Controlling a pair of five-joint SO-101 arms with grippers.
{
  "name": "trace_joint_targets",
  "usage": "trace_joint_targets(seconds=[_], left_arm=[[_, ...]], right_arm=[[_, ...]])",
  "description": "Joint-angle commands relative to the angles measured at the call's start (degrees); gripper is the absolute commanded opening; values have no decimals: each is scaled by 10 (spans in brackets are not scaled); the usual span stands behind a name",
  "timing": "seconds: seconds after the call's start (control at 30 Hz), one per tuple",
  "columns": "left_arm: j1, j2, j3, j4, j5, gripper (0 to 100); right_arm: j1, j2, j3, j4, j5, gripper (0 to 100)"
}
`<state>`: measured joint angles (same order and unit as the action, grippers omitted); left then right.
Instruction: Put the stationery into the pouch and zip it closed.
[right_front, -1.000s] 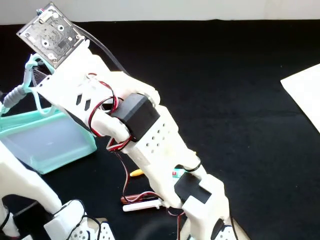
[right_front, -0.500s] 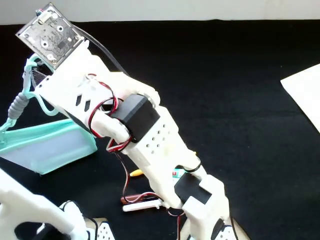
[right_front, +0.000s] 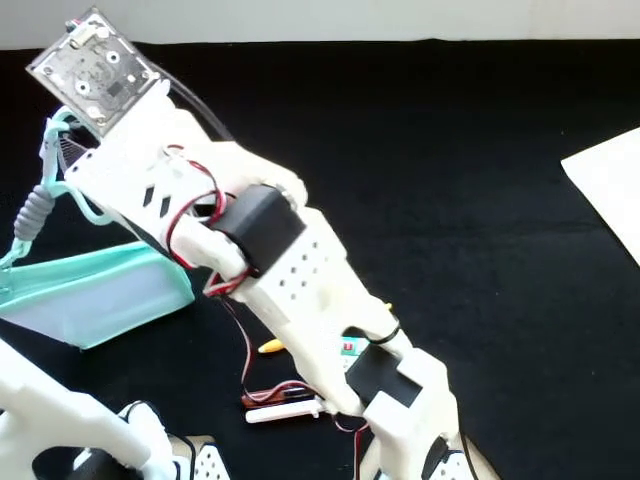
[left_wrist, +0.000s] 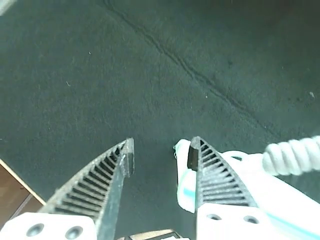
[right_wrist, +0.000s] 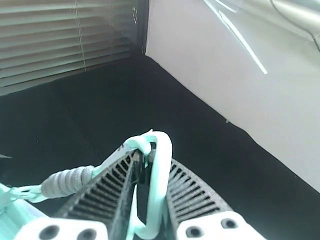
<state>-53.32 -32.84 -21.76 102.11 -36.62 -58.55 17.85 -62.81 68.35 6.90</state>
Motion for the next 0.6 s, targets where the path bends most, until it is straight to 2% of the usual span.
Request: trace_joint_targets(seconds=[0.0, 0.57], left_arm=[[-3, -7, -32, 4, -4, 192], [-2, -7, -64, 3, -3, 192]], right_arm=[[-10, -6, 28, -39, -12, 6], [-13, -5, 42, -114, -24, 6]])
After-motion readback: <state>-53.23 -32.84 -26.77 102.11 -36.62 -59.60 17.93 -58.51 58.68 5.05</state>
